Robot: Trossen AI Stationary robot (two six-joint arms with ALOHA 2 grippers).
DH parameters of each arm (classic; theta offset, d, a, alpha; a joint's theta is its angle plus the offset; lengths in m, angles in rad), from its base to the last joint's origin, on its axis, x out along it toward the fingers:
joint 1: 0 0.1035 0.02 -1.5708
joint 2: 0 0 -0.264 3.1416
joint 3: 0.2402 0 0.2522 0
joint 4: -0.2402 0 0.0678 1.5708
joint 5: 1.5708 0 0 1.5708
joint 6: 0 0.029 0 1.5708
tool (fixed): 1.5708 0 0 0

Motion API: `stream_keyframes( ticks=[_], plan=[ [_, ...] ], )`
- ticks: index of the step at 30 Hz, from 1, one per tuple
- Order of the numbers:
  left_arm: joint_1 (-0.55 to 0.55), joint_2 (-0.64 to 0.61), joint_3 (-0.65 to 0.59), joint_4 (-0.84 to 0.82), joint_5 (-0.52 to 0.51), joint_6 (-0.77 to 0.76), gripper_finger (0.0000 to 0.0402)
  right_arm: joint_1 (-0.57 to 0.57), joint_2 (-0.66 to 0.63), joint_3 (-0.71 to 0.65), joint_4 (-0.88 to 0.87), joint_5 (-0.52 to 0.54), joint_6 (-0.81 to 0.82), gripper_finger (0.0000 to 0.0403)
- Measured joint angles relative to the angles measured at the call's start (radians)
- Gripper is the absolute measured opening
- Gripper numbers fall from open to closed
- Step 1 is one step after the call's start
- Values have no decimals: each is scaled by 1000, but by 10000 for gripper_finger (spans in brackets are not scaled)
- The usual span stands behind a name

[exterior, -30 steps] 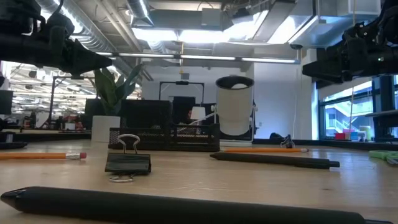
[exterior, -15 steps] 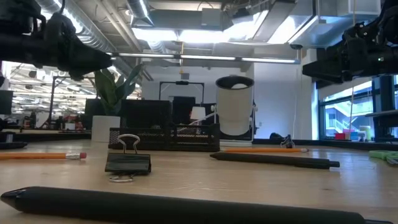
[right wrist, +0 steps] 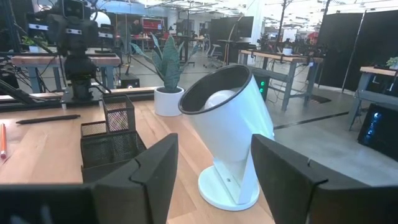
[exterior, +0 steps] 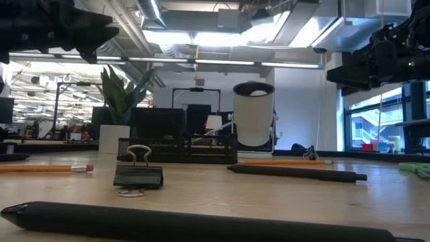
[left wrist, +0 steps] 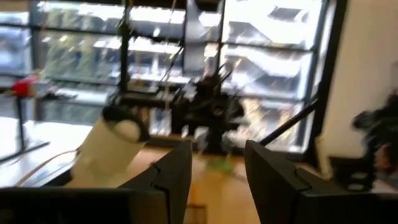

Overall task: Pick and place office supplies into organizer
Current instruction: Put the top left black pen in the desk organizer

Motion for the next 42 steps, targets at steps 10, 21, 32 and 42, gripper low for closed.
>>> stream_keyframes(
  ticks=[10, 21, 32, 42],
  plan=[
    [-140, 404, 359, -467, -377, -9, 143, 0, 0, 0, 3, 0, -5, 207],
    [-191, 871, 814, -1329, -383, -660, 143, 0, 0, 0, 2, 0, -1, 207],
    [-222, 1178, 822, -1485, -80, -1163, 143, 0, 0, 0, 2, 0, 1, 207],
    [-230, 1263, 821, -1486, -41, -1103, 143, 0, 0, 0, 2, 0, -1, 207]
  ],
)
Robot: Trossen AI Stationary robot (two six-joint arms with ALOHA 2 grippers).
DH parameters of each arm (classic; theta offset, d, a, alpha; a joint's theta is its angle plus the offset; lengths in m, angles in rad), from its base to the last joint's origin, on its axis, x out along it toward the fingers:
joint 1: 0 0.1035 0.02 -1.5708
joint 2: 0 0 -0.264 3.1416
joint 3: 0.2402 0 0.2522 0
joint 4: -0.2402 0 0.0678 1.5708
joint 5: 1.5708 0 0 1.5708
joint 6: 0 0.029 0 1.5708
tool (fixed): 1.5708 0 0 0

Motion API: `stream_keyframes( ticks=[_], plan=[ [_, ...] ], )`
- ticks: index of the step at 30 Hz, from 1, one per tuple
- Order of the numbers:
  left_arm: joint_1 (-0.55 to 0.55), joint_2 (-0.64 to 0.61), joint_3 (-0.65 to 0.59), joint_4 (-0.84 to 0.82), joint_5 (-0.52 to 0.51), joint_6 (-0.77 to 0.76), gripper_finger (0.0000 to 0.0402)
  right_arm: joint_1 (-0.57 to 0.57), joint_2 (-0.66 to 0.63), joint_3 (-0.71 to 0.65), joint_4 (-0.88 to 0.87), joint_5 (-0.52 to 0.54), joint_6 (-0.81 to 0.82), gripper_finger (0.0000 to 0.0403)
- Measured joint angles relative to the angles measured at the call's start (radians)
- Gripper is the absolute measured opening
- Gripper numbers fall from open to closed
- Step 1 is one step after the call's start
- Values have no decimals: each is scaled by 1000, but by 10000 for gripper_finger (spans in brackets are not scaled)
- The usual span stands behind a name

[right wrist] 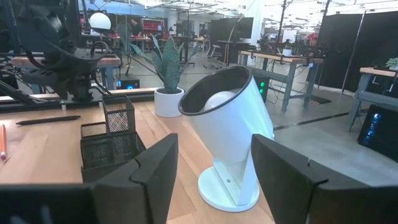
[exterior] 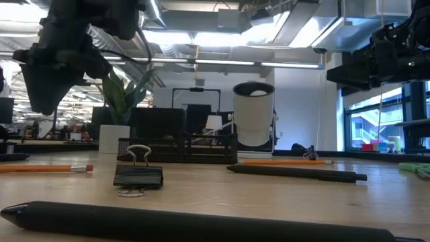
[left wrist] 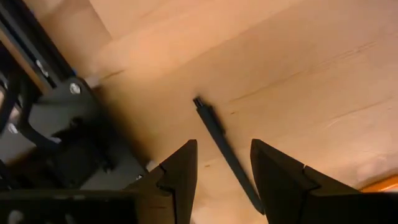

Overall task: Pick and place office supplies into organizer
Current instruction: Put the top left black pen in the desk organizer

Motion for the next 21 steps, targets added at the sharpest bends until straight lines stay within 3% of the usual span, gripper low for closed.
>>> stream_keyframes(
  ticks=[6, 13, 17, 21],
  plan=[
    [21, -77, -1, -62, -61, 57, 143, 0, 0, 0, 0, 0, -2, 207],
    [46, -201, -113, 27, -54, -95, 143, 0, 0, 0, -2, 0, 2, 207],
    [46, -222, -201, 51, 12, -203, 143, 0, 0, 0, -2, 0, -2, 207],
    [31, -208, -190, 106, -15, -223, 143, 0, 0, 0, -2, 0, -2, 207]
  ],
)
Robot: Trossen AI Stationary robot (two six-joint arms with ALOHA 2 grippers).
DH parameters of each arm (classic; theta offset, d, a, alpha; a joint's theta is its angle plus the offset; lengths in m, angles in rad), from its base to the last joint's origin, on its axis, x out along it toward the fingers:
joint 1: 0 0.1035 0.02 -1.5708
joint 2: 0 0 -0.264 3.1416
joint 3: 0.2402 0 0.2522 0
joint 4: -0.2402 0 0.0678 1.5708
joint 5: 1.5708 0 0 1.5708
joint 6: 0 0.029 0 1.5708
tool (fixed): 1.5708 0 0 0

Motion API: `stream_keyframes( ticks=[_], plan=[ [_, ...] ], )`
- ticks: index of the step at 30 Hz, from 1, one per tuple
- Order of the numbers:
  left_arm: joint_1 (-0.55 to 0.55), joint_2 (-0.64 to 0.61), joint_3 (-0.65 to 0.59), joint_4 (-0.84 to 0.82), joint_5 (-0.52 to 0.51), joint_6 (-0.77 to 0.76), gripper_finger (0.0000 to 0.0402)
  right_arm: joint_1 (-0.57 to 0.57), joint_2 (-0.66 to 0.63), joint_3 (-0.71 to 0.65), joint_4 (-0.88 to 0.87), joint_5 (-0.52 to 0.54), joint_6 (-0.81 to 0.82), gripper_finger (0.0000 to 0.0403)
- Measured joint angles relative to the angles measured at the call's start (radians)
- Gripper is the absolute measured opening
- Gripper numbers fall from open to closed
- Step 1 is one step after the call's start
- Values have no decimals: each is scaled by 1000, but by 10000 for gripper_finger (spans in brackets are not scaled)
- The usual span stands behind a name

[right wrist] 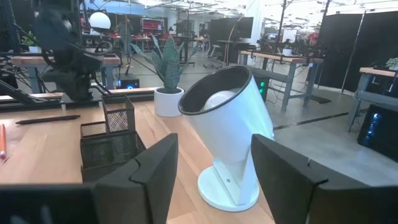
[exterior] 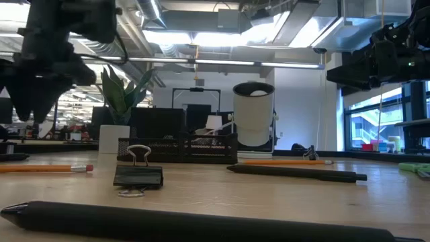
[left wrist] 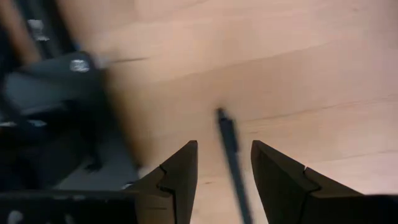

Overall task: Pick and place office supplies into organizer
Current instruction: Put the top left black pen in the desk organizer

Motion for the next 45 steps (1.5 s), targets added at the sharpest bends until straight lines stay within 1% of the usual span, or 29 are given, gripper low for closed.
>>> stream_keyframes(
  ticks=[3, 8, 15, 22, 27, 33, 37, 40, 45],
  plan=[
    [-9, 29, 0, 46, -3, -17, 143, 0, 0, 0, -1, 0, 1, 207],
    [-22, 103, 0, 42, 4, -35, 143, 0, 0, 0, -2, 0, 0, 207],
    [-22, 202, 0, 49, 50, 24, 143, 0, 0, 0, -2, 0, -2, 207],
    [-22, 262, 0, 136, 58, 7, 143, 0, 0, 0, -2, 0, 1, 207],
    [-22, 308, 0, 138, 76, -2, 143, 0, 0, 0, -2, 0, 1, 207],
    [-22, 322, -3, 138, 84, 10, 143, 0, 0, 0, -2, 0, 1, 207],
    [-22, 320, -56, 158, 117, -18, 143, 0, 0, 0, -2, 0, 1, 207],
    [-21, 305, -99, 212, 133, -16, 143, 0, 0, 0, -2, 0, 1, 207],
    [-21, 307, -97, 227, 134, 12, 141, 0, 0, 0, -2, 0, 2, 207]
  ],
)
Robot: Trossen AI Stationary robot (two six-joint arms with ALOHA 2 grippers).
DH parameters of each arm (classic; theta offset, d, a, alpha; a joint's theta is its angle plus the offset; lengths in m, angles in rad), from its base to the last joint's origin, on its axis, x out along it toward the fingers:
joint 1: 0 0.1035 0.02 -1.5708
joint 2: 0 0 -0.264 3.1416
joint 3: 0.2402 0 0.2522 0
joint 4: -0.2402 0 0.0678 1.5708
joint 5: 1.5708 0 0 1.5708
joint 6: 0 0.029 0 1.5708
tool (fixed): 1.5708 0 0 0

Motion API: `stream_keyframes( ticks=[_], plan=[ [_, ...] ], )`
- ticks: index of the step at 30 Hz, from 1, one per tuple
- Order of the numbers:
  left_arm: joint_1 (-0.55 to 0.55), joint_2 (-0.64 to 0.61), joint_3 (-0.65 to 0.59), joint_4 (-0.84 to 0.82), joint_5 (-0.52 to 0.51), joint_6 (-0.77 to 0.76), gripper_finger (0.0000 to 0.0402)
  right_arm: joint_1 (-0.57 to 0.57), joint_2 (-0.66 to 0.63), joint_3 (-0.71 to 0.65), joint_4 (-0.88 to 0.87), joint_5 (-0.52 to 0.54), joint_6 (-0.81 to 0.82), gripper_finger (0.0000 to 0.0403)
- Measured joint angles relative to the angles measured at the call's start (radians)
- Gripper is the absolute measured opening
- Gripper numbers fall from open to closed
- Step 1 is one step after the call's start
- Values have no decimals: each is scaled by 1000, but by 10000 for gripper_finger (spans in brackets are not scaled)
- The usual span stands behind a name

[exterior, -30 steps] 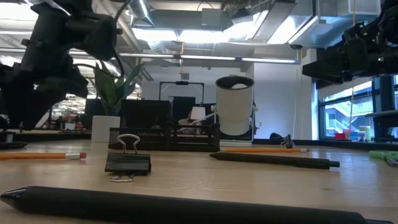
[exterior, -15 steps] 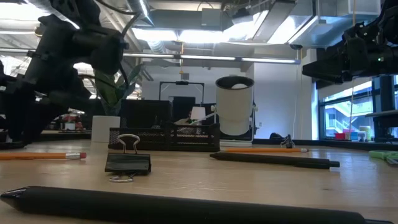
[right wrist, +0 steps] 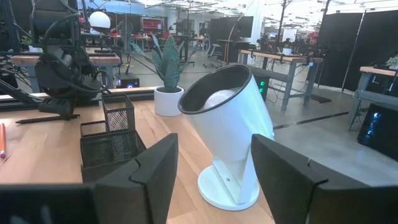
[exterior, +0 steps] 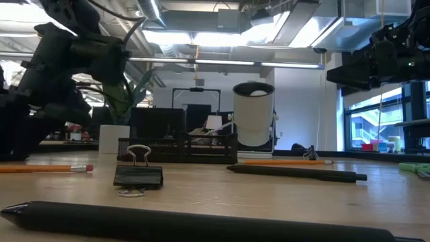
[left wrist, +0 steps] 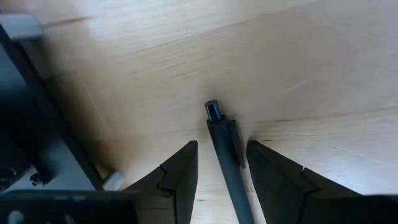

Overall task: Pick and place office supplies into organizer
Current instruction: Put the top left black pen in the desk organizer

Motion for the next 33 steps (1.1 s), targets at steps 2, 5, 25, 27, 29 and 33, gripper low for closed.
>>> stream_keyframes(
  ticks=[2, 5, 25, 27, 29, 33],
  plan=[
    [5, 1, 1, 4, 2, 5, 135, 0, 0, 0, 0, 0, 0, 207],
    [12, 2, 1, 11, 12, 10, 120, 0, 0, 0, 0, 0, 2, 207],
    [55, 5, -3, 50, 15, 289, 91, 0, 0, 0, 0, 0, 3, 207],
    [57, 5, -3, 49, 5, 306, 97, 0, 0, 0, 0, 0, 3, 207],
    [60, 5, -2, 49, 0, 325, 96, 0, 0, 0, 0, 0, 3, 207],
    [60, 9, -1, 51, -16, 341, 79, 0, 0, 0, 0, 0, 3, 207]
  ],
)
